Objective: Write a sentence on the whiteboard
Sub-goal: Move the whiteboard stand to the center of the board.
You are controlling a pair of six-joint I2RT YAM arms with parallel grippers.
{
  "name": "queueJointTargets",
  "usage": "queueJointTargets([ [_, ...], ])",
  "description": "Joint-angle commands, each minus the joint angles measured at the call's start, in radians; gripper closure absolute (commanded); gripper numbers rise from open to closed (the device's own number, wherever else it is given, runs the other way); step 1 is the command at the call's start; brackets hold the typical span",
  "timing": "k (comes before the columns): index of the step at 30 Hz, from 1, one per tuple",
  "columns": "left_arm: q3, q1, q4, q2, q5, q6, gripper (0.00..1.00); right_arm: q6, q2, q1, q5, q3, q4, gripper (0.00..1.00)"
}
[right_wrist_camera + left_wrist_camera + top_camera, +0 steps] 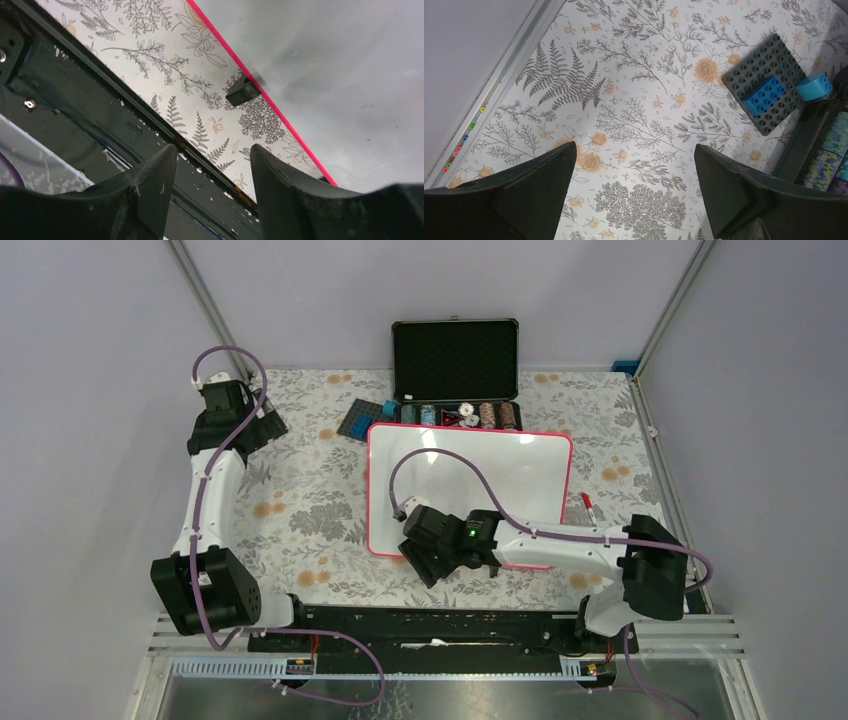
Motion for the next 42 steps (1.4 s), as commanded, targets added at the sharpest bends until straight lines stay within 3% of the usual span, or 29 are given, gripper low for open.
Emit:
queueJointTargets([
  [1, 0.062, 0.006, 0.011, -0.042, -0.034, -0.034, 0.01, 0.094, 0.036, 0.002, 0.053, 0.054, 0.045, 0.38],
  [12, 0.075, 0.006, 0.011, -0.075, -0.062, -0.063, 0.01, 0.172, 0.168, 0.000, 0.126, 0.089, 0.034, 0.53],
  [25, 0.067, 0.006, 0.028, -0.103, -0.061, -0.077, 0.01, 0.228, 0.236, -0.074, 0.159, 0.087, 0.043, 0.56],
  [33, 0.047, 0.006, 0.048, -0.107, -0.061, -0.073, 0.01, 0.200, 0.254, -0.075, 0.169, 0.079, 0.080, 0.63],
  [42, 0.044, 0.006, 0.048, -0.110, -0.065, -0.073, 0.01, 0.146, 0.290, -0.075, 0.182, 0.093, 0.085, 0.79],
])
